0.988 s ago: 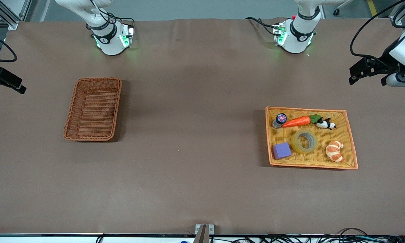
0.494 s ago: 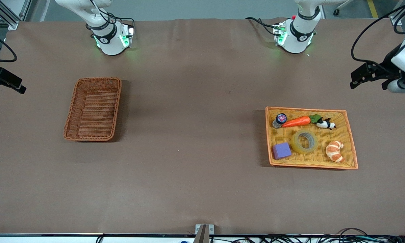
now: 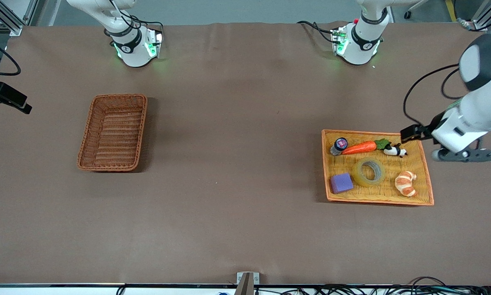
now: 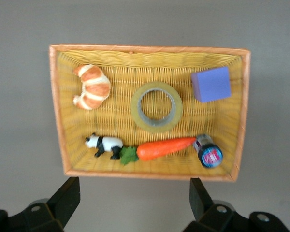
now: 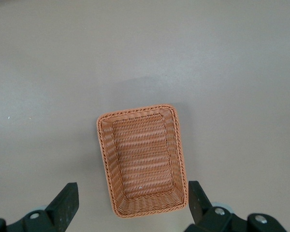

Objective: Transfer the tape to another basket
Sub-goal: 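Reach the left gripper into the tray and grasp the tape roll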

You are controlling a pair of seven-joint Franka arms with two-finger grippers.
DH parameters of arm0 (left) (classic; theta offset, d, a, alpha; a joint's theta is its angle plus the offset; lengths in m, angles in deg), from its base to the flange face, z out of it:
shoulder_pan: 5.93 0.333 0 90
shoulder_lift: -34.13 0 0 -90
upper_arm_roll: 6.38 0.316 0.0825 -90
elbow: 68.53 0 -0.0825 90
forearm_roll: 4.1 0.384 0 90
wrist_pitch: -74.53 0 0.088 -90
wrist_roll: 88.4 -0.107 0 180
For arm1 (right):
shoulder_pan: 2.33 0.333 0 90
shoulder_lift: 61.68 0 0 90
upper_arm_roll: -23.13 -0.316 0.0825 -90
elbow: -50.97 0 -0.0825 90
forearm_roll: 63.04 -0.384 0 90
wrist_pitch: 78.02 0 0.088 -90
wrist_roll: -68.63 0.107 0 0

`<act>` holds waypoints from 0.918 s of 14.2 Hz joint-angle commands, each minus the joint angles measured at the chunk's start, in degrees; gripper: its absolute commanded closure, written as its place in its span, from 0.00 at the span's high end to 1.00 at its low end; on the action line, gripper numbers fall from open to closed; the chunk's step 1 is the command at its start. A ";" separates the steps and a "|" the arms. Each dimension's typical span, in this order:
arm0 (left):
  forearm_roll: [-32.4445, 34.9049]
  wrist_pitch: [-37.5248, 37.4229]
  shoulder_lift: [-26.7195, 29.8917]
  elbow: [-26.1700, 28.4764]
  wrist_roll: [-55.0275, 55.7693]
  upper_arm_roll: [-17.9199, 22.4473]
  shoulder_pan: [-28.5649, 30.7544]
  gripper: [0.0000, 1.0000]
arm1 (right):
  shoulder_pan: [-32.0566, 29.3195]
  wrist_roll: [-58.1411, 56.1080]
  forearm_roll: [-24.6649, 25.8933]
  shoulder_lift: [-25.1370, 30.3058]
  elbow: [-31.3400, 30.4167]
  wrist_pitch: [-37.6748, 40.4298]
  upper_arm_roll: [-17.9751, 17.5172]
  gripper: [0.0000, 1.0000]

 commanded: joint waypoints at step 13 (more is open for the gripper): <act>4.37 27.00 -12.41 11.90 6.30 -0.12 0.31 1.00 | -0.40 -0.80 -1.27 -0.37 0.83 0.60 0.11 1.00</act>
